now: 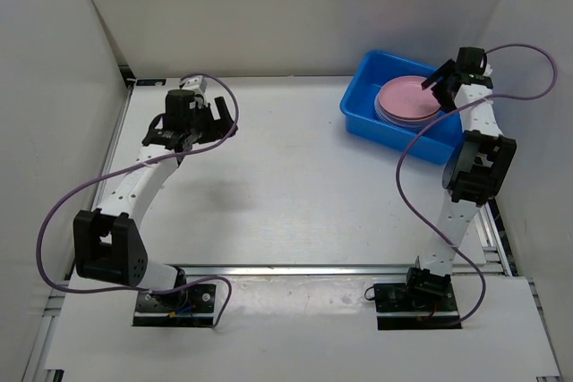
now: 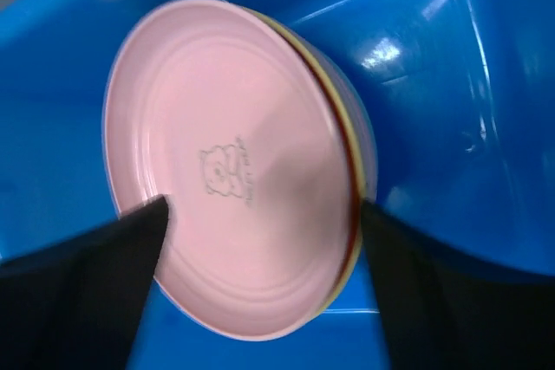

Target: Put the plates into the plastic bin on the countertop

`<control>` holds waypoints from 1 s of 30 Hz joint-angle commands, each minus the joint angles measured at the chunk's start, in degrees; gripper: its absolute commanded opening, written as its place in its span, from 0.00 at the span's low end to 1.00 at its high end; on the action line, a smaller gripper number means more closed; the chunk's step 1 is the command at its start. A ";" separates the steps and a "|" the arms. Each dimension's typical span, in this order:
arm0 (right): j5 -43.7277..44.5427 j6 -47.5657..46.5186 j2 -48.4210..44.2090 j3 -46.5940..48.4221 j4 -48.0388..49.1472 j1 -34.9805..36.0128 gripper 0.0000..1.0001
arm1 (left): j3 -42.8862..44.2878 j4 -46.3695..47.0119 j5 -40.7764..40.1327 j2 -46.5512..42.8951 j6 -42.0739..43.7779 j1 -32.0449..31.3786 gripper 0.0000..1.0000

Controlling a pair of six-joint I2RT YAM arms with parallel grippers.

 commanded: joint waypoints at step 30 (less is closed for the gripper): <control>-3.33 -10.54 -57.30 -52.57 5.65 12.01 0.99 | -16.69 5.84 -5.33 -24.93 -0.54 0.90 0.99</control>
